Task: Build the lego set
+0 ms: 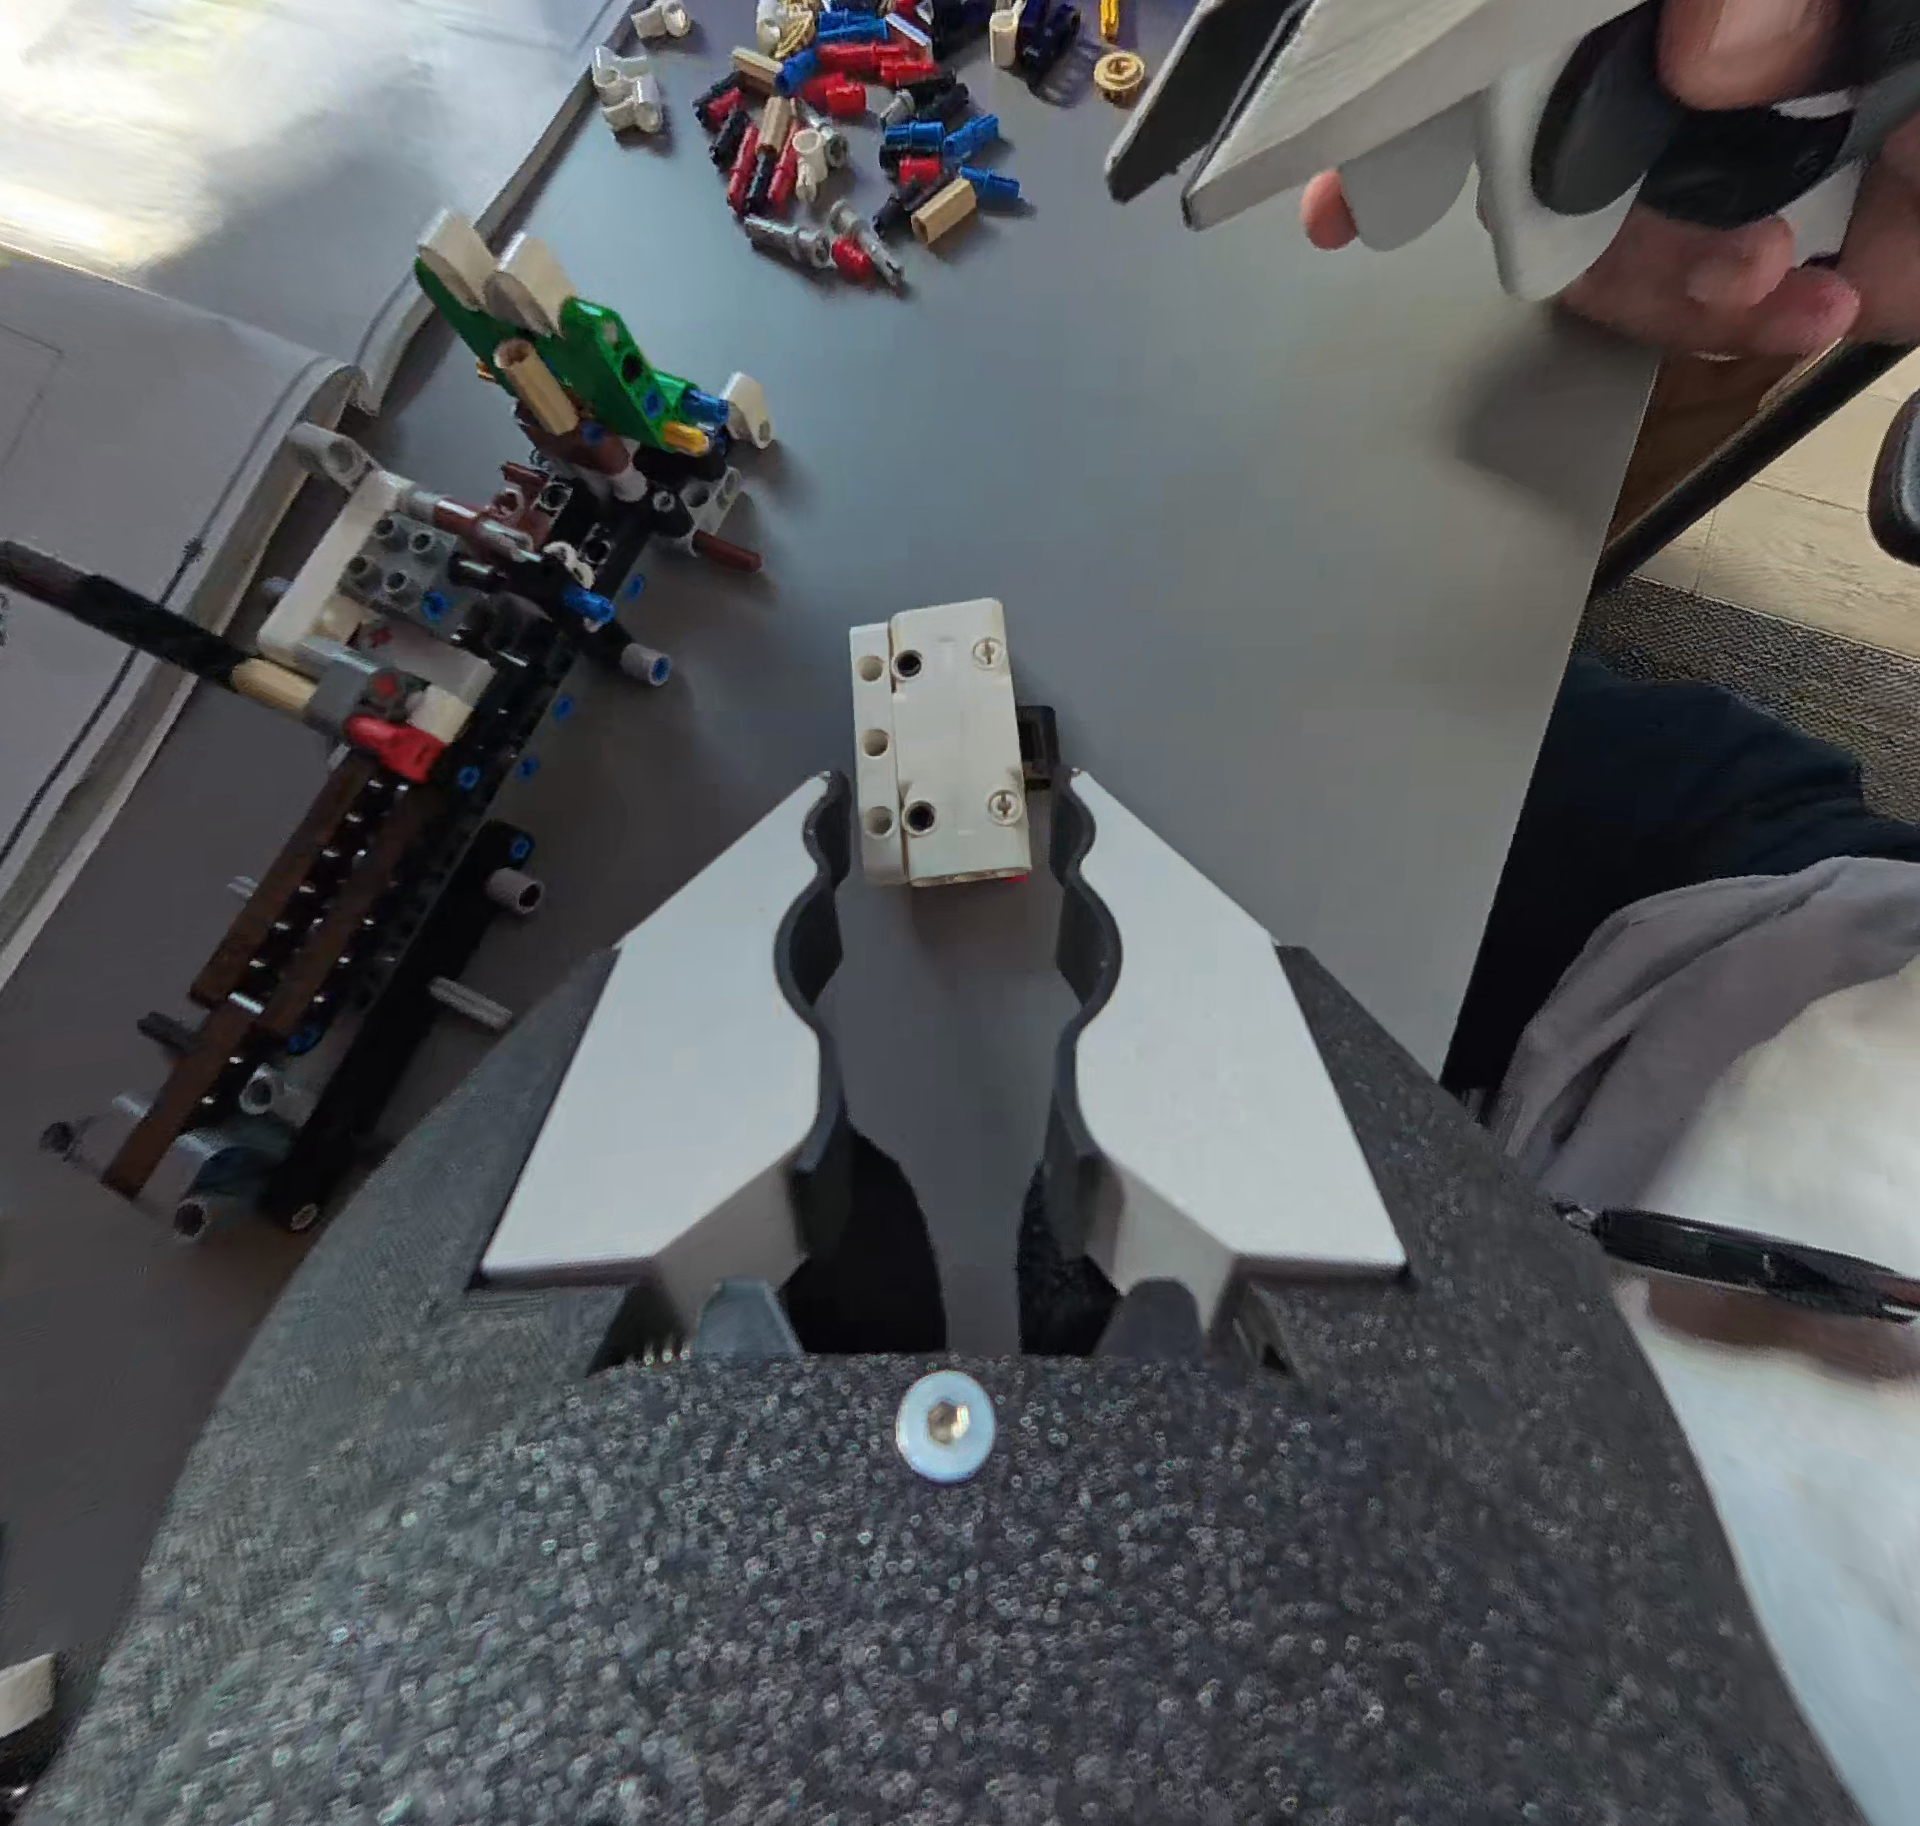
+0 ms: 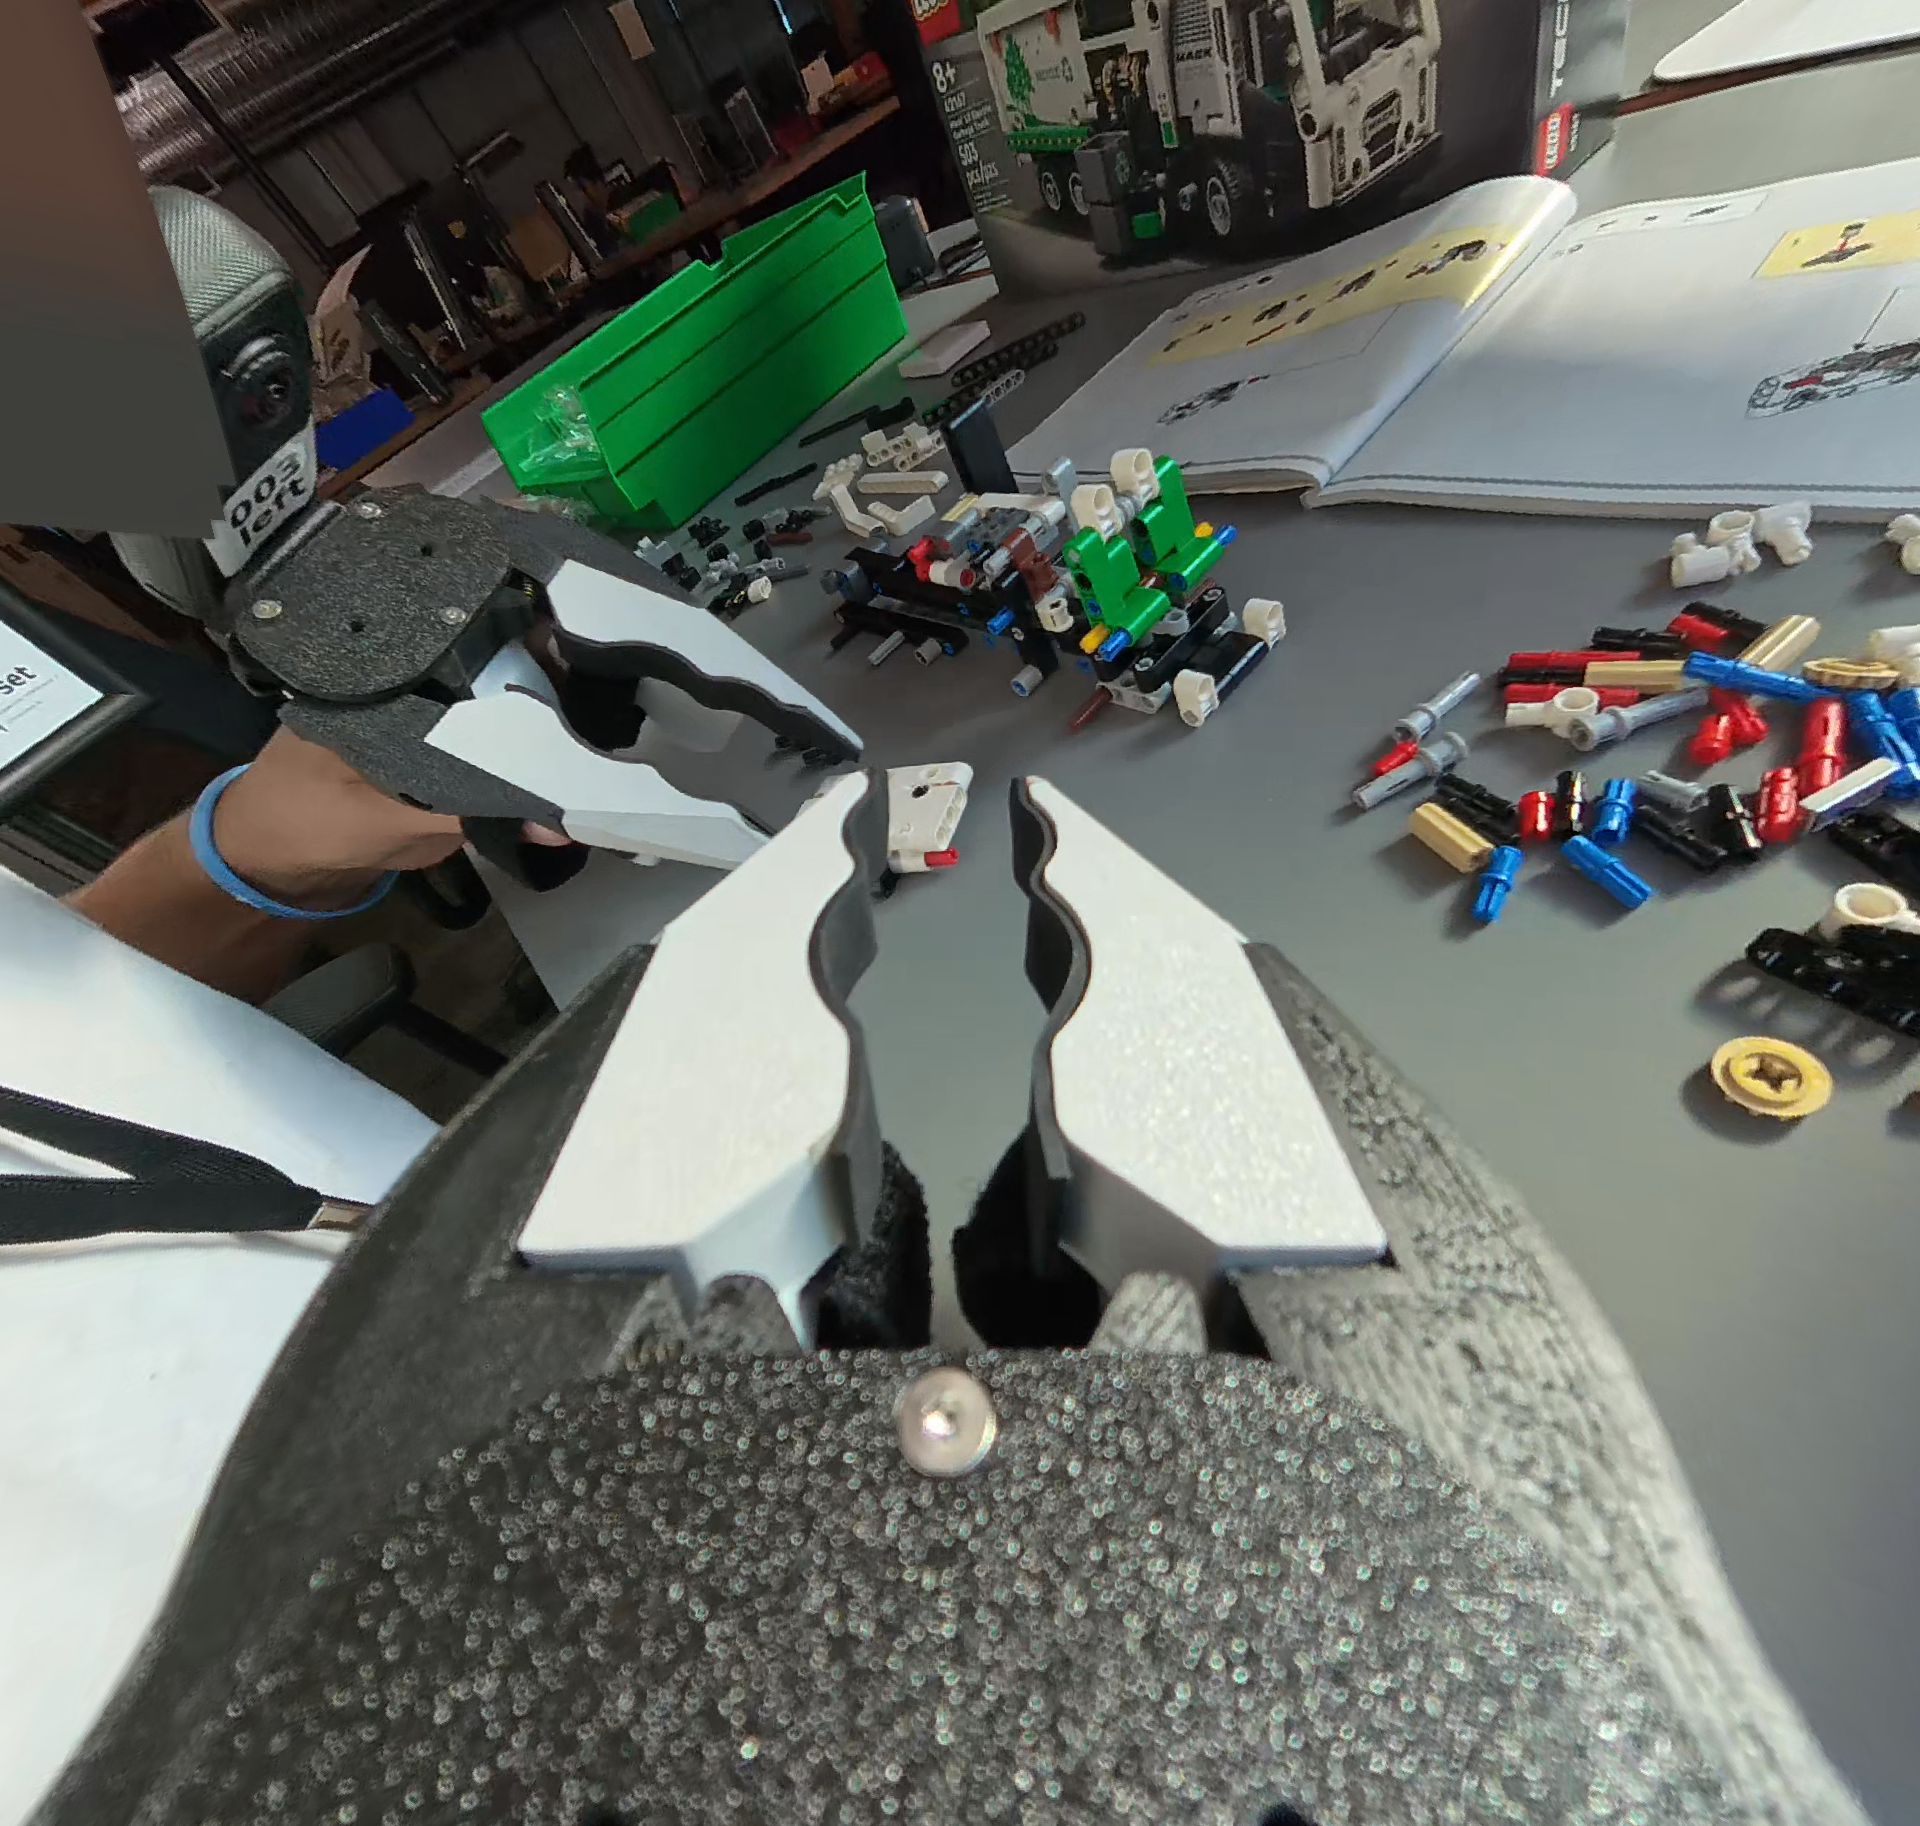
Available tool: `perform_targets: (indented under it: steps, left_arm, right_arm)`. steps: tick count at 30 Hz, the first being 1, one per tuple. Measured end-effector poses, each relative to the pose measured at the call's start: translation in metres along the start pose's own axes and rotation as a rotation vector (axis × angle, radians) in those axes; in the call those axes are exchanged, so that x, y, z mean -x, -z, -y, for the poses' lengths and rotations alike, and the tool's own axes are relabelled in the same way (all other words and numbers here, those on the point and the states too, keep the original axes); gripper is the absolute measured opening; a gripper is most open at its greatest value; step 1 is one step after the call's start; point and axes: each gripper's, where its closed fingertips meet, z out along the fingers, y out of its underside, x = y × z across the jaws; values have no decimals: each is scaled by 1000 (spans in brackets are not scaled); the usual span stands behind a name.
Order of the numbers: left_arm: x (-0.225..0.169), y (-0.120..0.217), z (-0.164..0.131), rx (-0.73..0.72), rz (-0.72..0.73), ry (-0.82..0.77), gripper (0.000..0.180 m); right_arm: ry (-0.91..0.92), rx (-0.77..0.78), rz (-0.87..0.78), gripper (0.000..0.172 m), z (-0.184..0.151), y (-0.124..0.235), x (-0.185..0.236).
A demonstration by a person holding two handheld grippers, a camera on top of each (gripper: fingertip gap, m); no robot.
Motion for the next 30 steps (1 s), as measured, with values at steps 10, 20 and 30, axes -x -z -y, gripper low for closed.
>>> perform_targets:
  steps: [10, 20, 30]
  left_arm:
    - [2, -2, 12, 37, -63, 89, 7]
    - [-21, 2, 37, 6, -387, 427, 2]
    - [-13, 0, 30, 61, -503, 511, 2]
  right_arm:
    - [-2, 13, 40, 23, -4, 1, 5]
    - [24, 31, 53, 28, -7, -1, 8]
    - [70, 99, 62, 28, -18, -6, 14]
